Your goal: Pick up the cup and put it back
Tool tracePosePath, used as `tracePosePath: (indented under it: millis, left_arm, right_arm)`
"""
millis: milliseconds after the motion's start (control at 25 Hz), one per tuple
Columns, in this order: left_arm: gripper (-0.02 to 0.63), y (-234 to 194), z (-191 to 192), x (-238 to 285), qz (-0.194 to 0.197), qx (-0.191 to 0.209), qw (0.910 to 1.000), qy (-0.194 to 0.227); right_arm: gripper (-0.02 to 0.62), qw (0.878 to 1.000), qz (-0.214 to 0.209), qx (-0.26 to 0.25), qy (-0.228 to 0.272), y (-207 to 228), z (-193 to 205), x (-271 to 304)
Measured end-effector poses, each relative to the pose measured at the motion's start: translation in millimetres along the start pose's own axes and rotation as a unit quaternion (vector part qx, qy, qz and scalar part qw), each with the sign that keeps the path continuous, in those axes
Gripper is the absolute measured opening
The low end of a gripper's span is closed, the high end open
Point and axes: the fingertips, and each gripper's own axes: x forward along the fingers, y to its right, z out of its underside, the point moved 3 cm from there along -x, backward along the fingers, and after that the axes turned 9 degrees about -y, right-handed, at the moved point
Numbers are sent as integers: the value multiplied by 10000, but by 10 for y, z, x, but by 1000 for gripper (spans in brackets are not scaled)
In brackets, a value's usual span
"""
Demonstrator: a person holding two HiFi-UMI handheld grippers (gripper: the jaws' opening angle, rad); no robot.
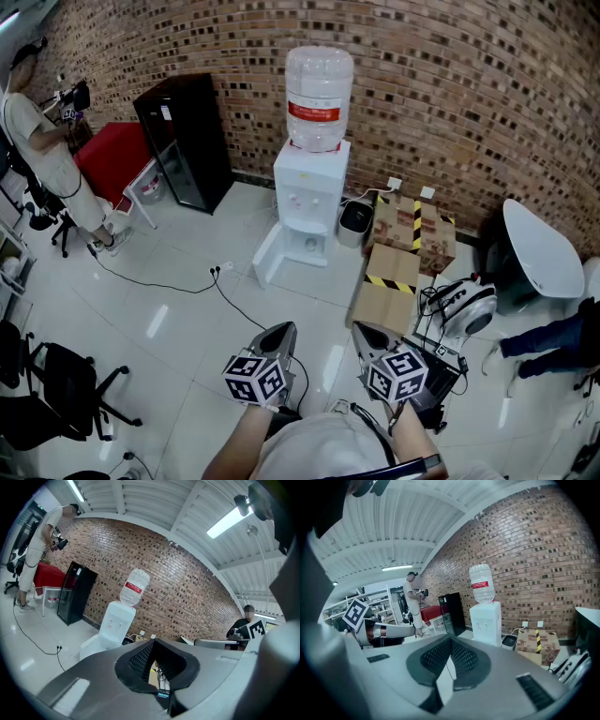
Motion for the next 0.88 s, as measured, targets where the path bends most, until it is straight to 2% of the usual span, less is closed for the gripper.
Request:
tracePosePath:
  millis: [600, 880]
  left_arm:
    - [3, 109, 40, 116, -73, -34, 10000, -27]
    - [3, 209, 78, 242, -172, -8, 9998, -110]
  right_arm:
    - [12, 9999, -110, -19, -87, 146, 54, -44]
    - [12, 9993, -352, 42, -88, 280, 97, -30]
